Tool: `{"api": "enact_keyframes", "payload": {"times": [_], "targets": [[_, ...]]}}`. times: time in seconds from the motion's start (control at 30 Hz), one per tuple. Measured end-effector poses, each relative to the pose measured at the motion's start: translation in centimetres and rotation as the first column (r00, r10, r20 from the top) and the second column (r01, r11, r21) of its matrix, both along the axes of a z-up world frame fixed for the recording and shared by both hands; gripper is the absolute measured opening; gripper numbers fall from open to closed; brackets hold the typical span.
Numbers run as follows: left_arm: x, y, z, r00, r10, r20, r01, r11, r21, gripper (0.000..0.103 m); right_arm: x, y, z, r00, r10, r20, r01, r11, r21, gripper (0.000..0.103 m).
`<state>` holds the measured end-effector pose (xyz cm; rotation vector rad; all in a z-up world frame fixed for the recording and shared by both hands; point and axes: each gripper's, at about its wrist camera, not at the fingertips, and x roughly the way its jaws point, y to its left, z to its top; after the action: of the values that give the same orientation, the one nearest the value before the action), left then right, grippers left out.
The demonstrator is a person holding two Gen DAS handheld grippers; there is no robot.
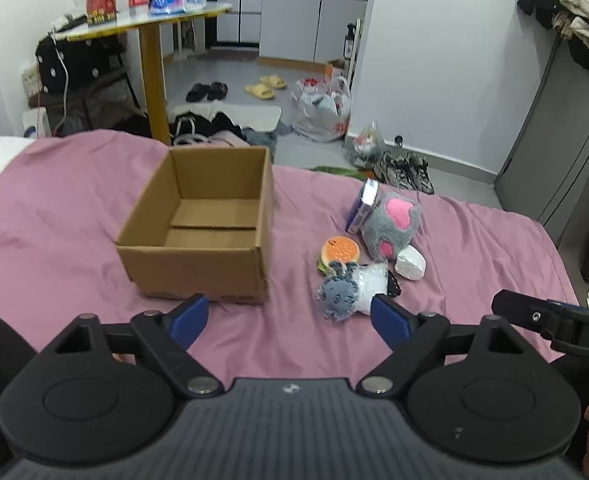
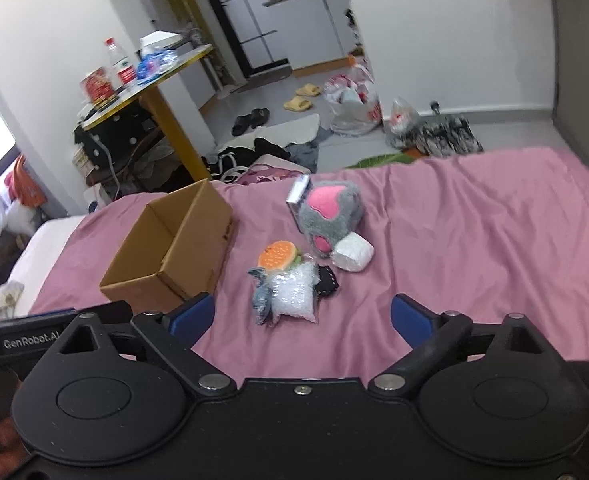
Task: Organize soft objects
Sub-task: 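Move the left tool to the blue denim plush while the right tool approaches the bubble-wrap bag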
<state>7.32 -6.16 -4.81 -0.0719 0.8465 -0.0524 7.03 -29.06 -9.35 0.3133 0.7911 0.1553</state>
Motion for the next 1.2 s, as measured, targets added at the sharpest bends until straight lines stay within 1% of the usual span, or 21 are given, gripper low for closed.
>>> {"api": "enact_keyframes", "payload": {"times": [0.07, 0.1, 0.13, 0.17, 0.23, 0.27, 0.37, 0.5, 0.57, 0.7, 0.83, 0.9, 0.97, 1.0, 1.1, 1.17, 1.2], "targets": [[0.7, -0.6, -0.7, 1.0, 0.0, -0.021, 0.001, 1.0, 0.007, 0.083, 0.4, -0.7, -0.7, 0.999, -0.033, -0.023, 0.033, 0.999, 0.031, 0.091], [1.0, -0.9, -1.0, 1.0, 0.0, -0.029, 0.0, 1.0, 0.01, 0.079, 0.7, -1.0, -1.0, 0.998, -0.045, -0.035, 0.047, 0.998, 0.047, 0.09], [1.4, -1.2, -1.3, 0.999, 0.003, -0.031, -0.003, 1.0, 0.015, 0.078, 0.9, -1.2, -1.4, 0.998, -0.051, -0.047, 0.053, 0.997, 0.051, 0.088], [1.7, -1.4, -1.6, 0.999, 0.007, -0.04, -0.007, 1.0, 0.008, 0.074, 1.3, -1.4, -1.8, 0.996, -0.059, -0.066, 0.063, 0.997, 0.052, 0.081], [2.3, -1.8, -2.2, 0.997, 0.015, -0.073, -0.016, 1.0, -0.012, 0.07, 1.9, -2.1, -2.6, 0.991, -0.082, -0.109, 0.091, 0.993, 0.08, 0.073], [2.6, -2.0, -2.4, 0.996, 0.018, -0.088, -0.018, 1.0, -0.009, 0.068, 2.2, -2.5, -3.0, 0.987, -0.089, -0.131, 0.104, 0.989, 0.109, 0.072], [3.8, -2.8, -3.3, 0.993, 0.014, -0.115, -0.014, 1.0, 0.005, 0.066, 2.9, -3.5, -4.3, 0.98, -0.094, -0.178, 0.13, 0.972, 0.198, 0.071], [5.7, -4.0, -4.3, 0.99, 0.006, -0.141, -0.005, 1.0, 0.01, 0.064, 4.2, -4.1, -5.8, 0.978, -0.08, -0.194, 0.135, 0.947, 0.292, 0.071], [6.6, -4.6, -4.9, 0.987, -0.001, -0.158, 0.002, 1.0, 0.007, 0.062, 4.7, -4.5, -6.7, 0.974, -0.085, -0.212, 0.155, 0.926, 0.344, 0.071], [8.4, -5.7, -6.2, 0.983, 0.001, -0.183, 0.004, 1.0, 0.028, 0.058, 5.6, -5.2, -7.8, 0.97, -0.079, -0.229, 0.174, 0.887, 0.428, 0.071], [9.6, -6.1, -7.7, 0.976, -0.008, -0.219, 0.014, 1.0, 0.023, 0.057, 6.4, -5.2, -8.7, 0.972, -0.058, -0.227, 0.163, 0.865, 0.475, 0.071], [10.2, -6.3, -8.4, 0.97, -0.013, -0.242, 0.019, 1.0, 0.022, 0.056, 7.1, -5.2, -9.2, 0.972, -0.047, -0.228, 0.158, 0.854, 0.496, 0.069], [10.6, -6.6, -8.9, 0.968, -0.011, -0.25, 0.019, 0.999, 0.027, 0.054, 7.9, -5.0, -9.9, 0.97, -0.032, -0.239, 0.154, 0.843, 0.515, 0.062], [10.8, -6.7, -9.2, 0.967, -0.014, -0.253, 0.02, 1.0, 0.022, 0.052, 8.4, -4.9, -10.3, 0.969, -0.021, -0.247, 0.151, 0.84, 0.521, 0.061], [11.5, -7.1, -9.8, 0.965, -0.016, -0.263, 0.021, 1.0, 0.017, 0.049, 9.4, -4.4, -11.3, 0.961, -0.001, -0.276, 0.147, 0.848, 0.509, 0.056], [12.0, -7.0, -10.2, 0.962, -0.003, -0.272, 0.009, 1.0, 0.02, 0.046, 9.9, -4.2, -12.0, 0.957, 0.015, -0.29, 0.145, 0.839, 0.524, 0.05], [12.3, -6.8, -10.4, 0.96, 0.01, -0.281, -0.006, 1.0, 0.014, 0.044, 10.1, -4.2, -12.2, 0.957, 0.02, -0.29, 0.144, 0.834, 0.532, 0.05]]}}
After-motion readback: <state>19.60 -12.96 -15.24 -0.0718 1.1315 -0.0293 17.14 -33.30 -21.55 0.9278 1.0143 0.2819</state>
